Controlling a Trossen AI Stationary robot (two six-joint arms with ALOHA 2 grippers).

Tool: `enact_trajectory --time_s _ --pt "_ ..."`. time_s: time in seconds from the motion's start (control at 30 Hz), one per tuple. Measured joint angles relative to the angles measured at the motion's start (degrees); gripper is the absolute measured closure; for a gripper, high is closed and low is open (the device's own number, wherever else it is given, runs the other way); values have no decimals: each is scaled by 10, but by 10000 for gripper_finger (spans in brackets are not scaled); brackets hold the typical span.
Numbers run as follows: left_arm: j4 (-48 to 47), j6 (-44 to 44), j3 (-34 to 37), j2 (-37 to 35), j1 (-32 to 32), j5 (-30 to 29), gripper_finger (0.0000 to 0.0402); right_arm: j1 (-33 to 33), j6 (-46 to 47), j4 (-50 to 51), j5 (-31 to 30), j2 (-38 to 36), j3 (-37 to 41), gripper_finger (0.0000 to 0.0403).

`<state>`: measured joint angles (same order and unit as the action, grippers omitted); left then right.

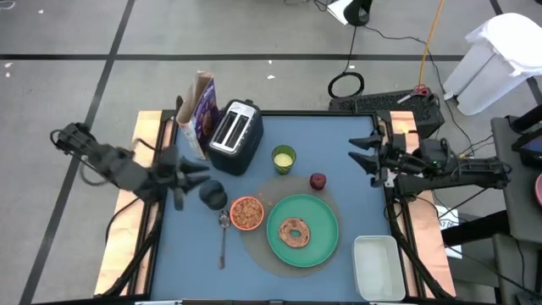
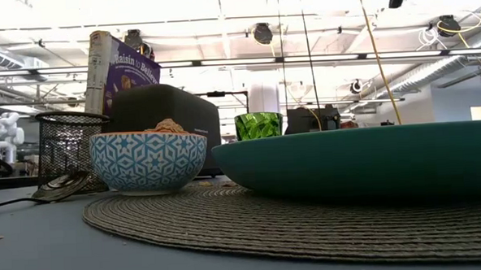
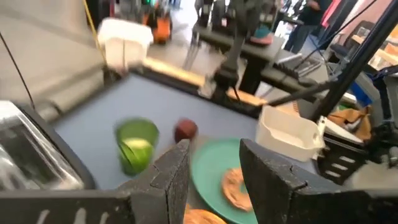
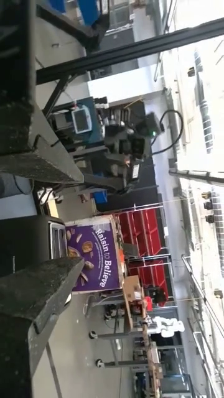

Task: Arrange a breakfast setting
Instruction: Return to Home Position

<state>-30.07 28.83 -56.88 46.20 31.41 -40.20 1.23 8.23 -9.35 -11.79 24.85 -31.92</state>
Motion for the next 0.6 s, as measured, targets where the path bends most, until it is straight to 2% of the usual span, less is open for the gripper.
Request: enact_trajectory --time_s 0.1,0.33,0.6 --pt "-6 -76 0 -53 -11 0 257 0 1 28 0 -20 0 204" --pt "-62 -178 5 -158 -19 -1 257 0 -10 80 0 -36 0 204" --pt "-7 -258 114 -272 -19 0 257 0 -20 134 0 -36 0 204"
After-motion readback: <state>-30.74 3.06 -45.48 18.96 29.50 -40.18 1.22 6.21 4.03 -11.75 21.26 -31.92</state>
